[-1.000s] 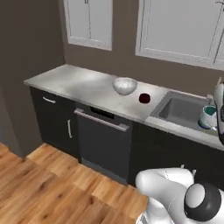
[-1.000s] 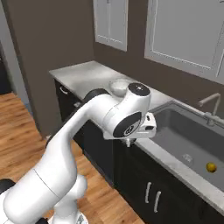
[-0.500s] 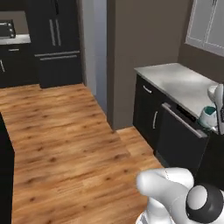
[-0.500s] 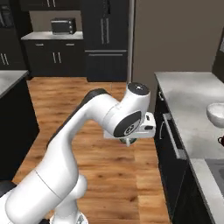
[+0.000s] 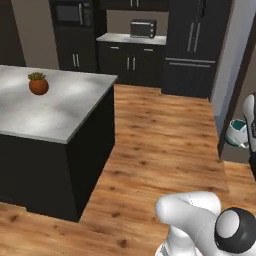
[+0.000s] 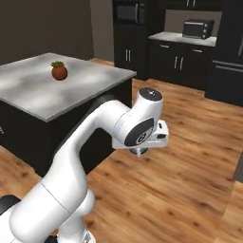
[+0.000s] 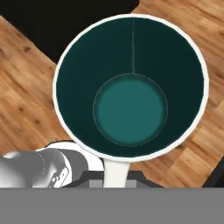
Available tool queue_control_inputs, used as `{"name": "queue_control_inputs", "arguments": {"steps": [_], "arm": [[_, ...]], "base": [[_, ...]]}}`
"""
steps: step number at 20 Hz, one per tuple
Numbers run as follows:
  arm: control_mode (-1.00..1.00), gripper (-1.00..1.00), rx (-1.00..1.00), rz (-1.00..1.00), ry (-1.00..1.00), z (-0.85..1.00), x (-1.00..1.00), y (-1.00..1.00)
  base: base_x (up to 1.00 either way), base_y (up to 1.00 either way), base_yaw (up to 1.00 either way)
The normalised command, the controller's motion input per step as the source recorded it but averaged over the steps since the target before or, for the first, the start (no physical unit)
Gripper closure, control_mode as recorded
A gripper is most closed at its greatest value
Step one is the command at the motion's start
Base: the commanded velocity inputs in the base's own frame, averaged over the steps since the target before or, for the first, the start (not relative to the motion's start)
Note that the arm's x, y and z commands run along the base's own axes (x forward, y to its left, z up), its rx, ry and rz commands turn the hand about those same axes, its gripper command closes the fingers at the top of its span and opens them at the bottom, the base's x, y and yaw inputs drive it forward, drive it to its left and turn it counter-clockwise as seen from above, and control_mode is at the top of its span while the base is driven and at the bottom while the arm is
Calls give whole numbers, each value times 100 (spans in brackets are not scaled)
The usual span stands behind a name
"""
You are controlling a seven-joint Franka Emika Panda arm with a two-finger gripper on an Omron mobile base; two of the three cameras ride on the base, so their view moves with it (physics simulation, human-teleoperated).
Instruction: Clear the mugs and bowl far away from the sink.
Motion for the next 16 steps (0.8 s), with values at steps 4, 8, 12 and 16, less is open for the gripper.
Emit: {"name": "queue_control_inputs", "arguments": {"steps": [4,8,12,16], "arm": [[100,100,0,0,0,0,0,0],[100,100,0,0,0,0,0,0],[100,100,0,0,0,0,0,0],[100,100,0,0,0,0,0,0]], "base": [[48,0,78],[98,-8,67],[100,-12,55],[93,-32,53]]}}
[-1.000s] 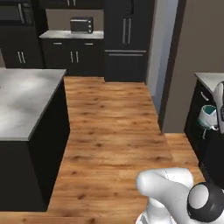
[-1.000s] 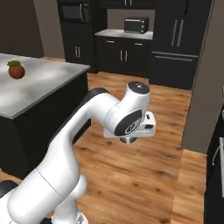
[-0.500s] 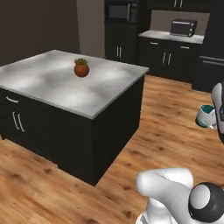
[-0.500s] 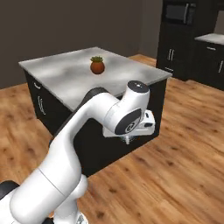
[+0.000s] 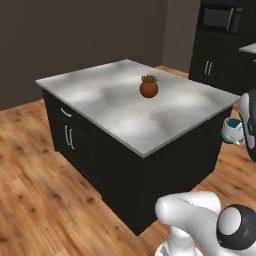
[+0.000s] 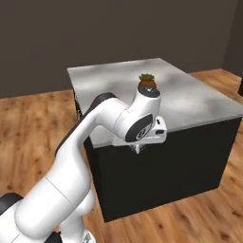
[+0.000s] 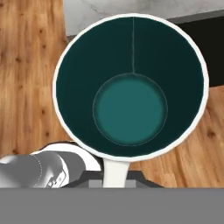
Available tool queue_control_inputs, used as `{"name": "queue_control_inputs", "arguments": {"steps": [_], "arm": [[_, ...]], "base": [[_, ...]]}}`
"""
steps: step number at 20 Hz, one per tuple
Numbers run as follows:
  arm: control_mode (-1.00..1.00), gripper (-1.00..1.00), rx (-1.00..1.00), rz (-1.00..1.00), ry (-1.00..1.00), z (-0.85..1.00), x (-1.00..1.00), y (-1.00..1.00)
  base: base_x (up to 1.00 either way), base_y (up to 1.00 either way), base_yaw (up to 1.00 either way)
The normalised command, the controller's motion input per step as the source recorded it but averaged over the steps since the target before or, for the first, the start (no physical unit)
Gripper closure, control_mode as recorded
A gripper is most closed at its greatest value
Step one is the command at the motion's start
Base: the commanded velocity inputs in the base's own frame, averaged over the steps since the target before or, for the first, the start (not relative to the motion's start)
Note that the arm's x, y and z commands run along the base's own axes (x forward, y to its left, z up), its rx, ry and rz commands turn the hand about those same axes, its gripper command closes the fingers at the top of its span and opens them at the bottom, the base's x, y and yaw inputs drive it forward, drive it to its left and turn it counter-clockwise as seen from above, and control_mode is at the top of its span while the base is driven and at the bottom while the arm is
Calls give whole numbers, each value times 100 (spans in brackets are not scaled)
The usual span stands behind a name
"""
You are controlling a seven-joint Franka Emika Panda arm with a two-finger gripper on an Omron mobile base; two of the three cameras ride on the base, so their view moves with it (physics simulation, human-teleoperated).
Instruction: Clear the mugs and bowl far away from the sink.
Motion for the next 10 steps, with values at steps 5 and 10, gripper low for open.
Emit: {"name": "queue_control_inputs", "arguments": {"steps": [5,10], "arm": [[100,100,0,0,0,0,0,0],[100,100,0,0,0,0,0,0]], "base": [[61,-36,50],[45,-26,37]]}}
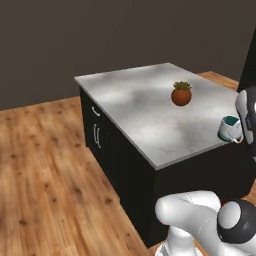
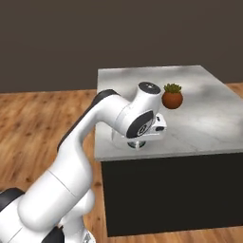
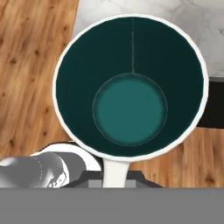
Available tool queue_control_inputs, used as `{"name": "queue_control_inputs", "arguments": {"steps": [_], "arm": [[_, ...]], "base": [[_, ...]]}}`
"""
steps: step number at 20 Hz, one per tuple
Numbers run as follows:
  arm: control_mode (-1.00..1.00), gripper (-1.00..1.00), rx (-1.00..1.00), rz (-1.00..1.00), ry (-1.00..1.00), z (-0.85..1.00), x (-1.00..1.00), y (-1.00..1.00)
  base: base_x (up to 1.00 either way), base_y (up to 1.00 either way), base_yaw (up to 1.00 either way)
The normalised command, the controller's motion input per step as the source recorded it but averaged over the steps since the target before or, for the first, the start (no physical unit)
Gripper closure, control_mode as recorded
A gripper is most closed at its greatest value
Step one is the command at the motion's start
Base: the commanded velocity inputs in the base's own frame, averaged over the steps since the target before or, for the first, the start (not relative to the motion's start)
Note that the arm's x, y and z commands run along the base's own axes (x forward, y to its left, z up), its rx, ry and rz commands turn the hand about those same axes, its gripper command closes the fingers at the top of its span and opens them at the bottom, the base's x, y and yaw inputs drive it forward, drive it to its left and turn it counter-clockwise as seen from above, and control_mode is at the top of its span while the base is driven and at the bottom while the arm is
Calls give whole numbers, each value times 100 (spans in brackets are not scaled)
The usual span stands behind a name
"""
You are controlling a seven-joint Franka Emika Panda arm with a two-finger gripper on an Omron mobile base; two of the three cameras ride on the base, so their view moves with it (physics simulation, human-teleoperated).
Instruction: Clear the mugs and bowl far away from the sink.
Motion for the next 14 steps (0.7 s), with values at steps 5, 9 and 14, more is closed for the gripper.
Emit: {"name": "queue_control_inputs", "arguments": {"steps": [5,9,14], "arm": [[-100,100,0,11,0,-6,39,-2],[-100,100,0,15,6,-34,98,0],[-100,100,-9,13,5,-56,100,22]], "base": [[16,-10,10],[0,0,0],[0,0,0]]}}
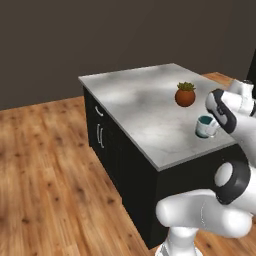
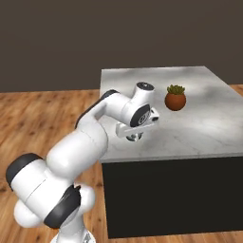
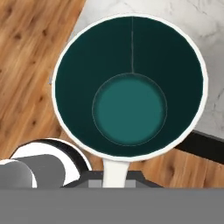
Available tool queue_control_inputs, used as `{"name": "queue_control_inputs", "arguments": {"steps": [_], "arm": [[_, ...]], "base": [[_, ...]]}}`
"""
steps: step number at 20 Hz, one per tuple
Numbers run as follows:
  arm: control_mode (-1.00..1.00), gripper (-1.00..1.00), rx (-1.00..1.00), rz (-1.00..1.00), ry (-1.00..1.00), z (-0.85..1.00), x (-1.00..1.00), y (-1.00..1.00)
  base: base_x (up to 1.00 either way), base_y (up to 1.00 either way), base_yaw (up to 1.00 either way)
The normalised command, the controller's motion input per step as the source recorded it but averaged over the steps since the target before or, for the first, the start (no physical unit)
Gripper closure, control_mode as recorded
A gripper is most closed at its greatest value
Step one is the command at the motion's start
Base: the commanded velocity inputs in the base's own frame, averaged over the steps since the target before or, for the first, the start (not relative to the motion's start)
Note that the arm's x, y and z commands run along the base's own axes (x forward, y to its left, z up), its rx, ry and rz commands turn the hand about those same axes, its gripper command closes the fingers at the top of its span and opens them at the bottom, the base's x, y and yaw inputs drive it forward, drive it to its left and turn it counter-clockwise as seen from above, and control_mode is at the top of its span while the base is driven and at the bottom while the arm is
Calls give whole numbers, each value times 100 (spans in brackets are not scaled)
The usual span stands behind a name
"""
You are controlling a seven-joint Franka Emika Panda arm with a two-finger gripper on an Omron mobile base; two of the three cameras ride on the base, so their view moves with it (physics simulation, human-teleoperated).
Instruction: Clear the mugs and bowl far away from the sink.
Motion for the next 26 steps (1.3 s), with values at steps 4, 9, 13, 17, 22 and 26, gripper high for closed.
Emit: {"name": "queue_control_inputs", "arguments": {"steps": [4,9,13,17,22,26], "arm": [[-100,100,-13,14,1,-47,84,24],[-100,100,-11,11,0,-48,70,7],[-100,100,-7,9,0,-47,69,0],[-100,100,-4,9,-2,-37,53,0],[-100,100,-3,9,-1,-36,36,0],[-100,100,-1,7,0,-37,28,1]], "base": [[0,0,0],[0,0,0],[0,0,0],[0,0,0],[0,0,0],[0,0,0]]}}
